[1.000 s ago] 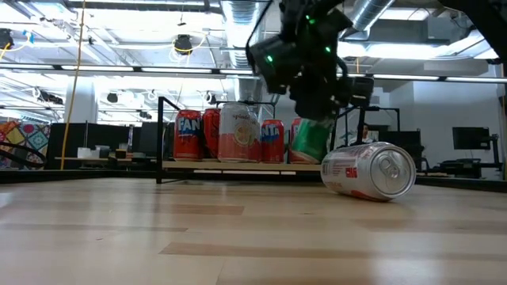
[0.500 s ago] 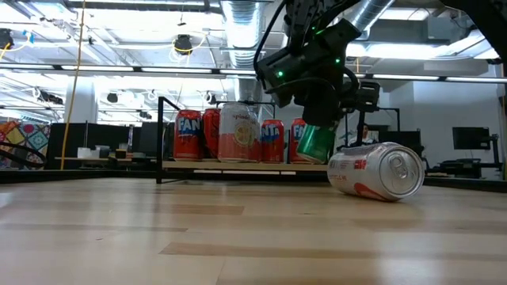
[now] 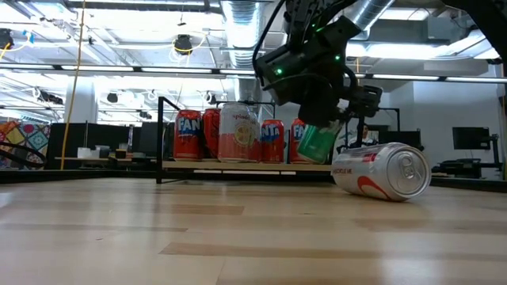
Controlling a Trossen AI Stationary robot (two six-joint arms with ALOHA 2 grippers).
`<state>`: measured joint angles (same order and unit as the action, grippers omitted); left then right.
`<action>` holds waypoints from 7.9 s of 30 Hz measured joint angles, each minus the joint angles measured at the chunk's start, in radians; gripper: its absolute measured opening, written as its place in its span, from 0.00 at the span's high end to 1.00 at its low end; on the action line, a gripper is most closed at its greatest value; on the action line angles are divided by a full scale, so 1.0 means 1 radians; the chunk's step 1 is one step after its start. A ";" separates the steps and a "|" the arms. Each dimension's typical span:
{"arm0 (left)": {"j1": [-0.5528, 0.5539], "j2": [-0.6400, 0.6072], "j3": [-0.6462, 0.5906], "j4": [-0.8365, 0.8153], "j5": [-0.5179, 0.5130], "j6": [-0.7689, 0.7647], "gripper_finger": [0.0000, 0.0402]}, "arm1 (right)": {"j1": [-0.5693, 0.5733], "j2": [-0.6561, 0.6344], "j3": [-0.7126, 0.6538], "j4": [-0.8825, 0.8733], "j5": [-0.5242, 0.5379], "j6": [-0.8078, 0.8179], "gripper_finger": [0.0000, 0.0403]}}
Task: Place canned beverage on shelf
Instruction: Adjust the soda cans on the shelf, then put the green soda can on the shelf
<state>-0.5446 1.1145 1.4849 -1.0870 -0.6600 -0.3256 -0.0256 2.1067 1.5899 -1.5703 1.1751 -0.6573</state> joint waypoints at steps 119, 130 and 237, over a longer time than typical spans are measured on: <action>-0.178 0.000 0.000 -0.049 -0.184 -0.132 0.19 | -0.110 -0.168 -0.258 0.489 0.084 -0.638 0.33; -0.179 0.000 0.000 -0.049 -0.214 -0.132 0.19 | -0.148 -0.170 -0.303 0.508 0.093 -0.599 0.30; -0.209 0.000 0.000 -0.074 -0.233 -0.217 0.19 | 0.049 -0.240 0.363 0.015 -0.413 1.673 0.05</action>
<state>-0.7540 1.1145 1.4845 -1.1610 -0.8933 -0.5422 0.0235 1.8669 1.9525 -1.5557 0.7618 1.0161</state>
